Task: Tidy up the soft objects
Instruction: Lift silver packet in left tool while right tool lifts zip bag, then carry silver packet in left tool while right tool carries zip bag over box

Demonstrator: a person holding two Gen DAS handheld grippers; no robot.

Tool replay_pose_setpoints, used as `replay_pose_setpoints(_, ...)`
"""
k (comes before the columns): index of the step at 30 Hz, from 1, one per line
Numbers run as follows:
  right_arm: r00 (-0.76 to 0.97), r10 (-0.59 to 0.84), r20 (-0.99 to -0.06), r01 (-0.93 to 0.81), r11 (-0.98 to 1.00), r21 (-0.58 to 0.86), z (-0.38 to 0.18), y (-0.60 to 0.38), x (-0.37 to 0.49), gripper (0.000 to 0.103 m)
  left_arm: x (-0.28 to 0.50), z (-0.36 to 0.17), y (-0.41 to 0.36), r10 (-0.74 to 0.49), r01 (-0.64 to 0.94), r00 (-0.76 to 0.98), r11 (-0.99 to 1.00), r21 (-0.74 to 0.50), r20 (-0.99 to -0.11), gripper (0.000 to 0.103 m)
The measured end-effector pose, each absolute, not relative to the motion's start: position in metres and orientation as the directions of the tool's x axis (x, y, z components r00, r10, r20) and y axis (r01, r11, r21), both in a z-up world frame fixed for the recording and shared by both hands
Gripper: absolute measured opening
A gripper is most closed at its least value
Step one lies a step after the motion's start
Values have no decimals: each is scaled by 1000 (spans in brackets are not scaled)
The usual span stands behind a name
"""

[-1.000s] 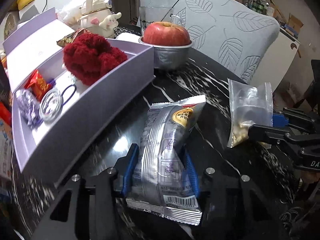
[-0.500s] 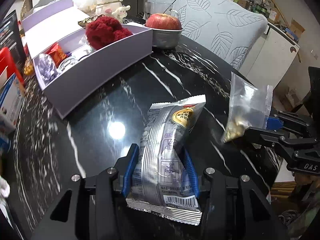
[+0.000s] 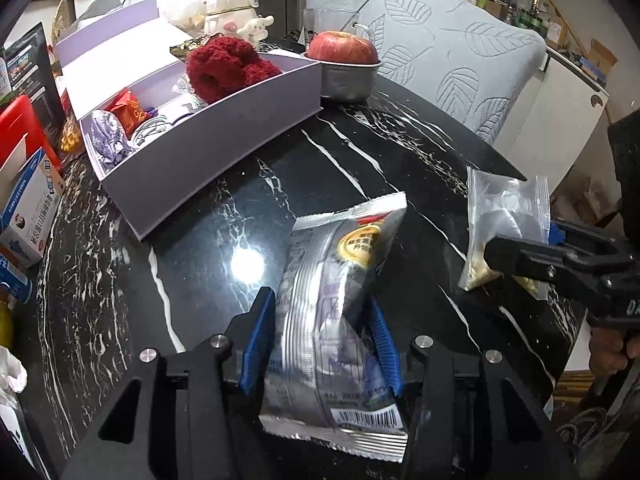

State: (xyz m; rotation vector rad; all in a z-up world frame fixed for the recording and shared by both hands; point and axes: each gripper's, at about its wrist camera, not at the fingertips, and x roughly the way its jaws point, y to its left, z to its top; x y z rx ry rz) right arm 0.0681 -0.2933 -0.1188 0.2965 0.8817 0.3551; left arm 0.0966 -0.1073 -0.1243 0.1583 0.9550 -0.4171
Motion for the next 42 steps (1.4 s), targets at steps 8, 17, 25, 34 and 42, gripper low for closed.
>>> replay_pose_setpoints(8,583,421,-694,-186,901,391,-121,-290,62,32,98,-125,-105,-291,403,518,913,-71,-804,40)
replay_pose_setpoints(17,562,428,-708,-239,903,356,-113,-278,44,31,83,-122,-100,-330,403,492,906,-126,-805,38)
replay_pose_setpoints(25,561,450,-695,-294,893,341,-99,-258,23,31,56,-95,-86,-332,399,546,911,-110,-769,38)
replay_pose_setpoints(34,628,469,-622,-400,879,259,-47,-229,9,31,33,-35,-63,-306,375,676,926,-45,-671,38)
replay_pose_setpoints(42,690,490,-533,-491,858,153,9,-201,15,31,35,17,-46,-283,348,770,937,6,-572,38)
